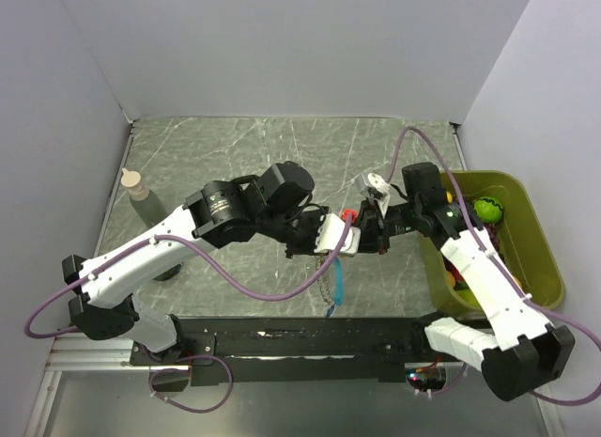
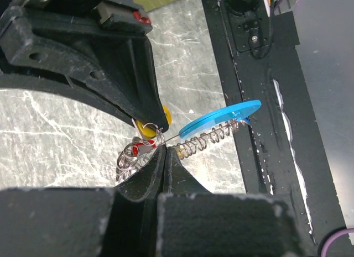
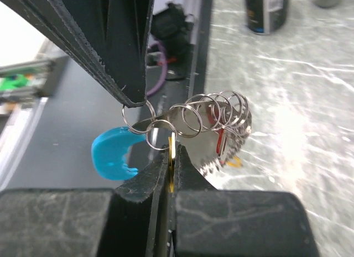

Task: Remove the keys from the keyring
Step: Remove the key from the keyring.

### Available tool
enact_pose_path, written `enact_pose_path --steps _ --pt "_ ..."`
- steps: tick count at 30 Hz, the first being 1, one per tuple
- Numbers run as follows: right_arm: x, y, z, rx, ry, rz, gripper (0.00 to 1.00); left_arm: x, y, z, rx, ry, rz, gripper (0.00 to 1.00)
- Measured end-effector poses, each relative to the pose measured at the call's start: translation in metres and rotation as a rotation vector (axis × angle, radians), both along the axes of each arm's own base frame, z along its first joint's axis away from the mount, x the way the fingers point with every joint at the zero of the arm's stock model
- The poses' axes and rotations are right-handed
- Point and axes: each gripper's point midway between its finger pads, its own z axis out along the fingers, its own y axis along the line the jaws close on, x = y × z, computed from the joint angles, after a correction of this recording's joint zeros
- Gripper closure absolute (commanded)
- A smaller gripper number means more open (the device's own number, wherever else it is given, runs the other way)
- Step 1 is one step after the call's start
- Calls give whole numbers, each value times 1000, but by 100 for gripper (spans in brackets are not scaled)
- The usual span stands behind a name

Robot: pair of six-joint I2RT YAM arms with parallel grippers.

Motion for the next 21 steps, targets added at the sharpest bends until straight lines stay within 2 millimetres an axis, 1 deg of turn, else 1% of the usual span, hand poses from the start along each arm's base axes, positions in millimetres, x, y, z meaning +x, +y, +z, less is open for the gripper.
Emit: enact_pose_path --steps 8,11,14,18,19,20,21 --pt "11 -8 10 -51 -138 -132 100 4 -3 7 -28 -21 9 99" --pt "18 -11 13 -74 -174 -186 100 8 -4 10 -43 -38 23 99" --pt "26 -15 21 -92 -229 -242 100 14 -6 14 -60 -51 36 99" --pt "35 -20 47 -95 -315 -303 100 19 -9 23 -99 -71 43 93" --pt "36 -20 52 -94 -328 -312 100 19 -10 27 -114 -79 43 91" --pt "36 -21 59 -90 -344 -320 100 20 -11 31 -130 -86 44 87" --pt "36 -22 65 -86 -360 -327 100 20 -11 36 -145 -93 44 86"
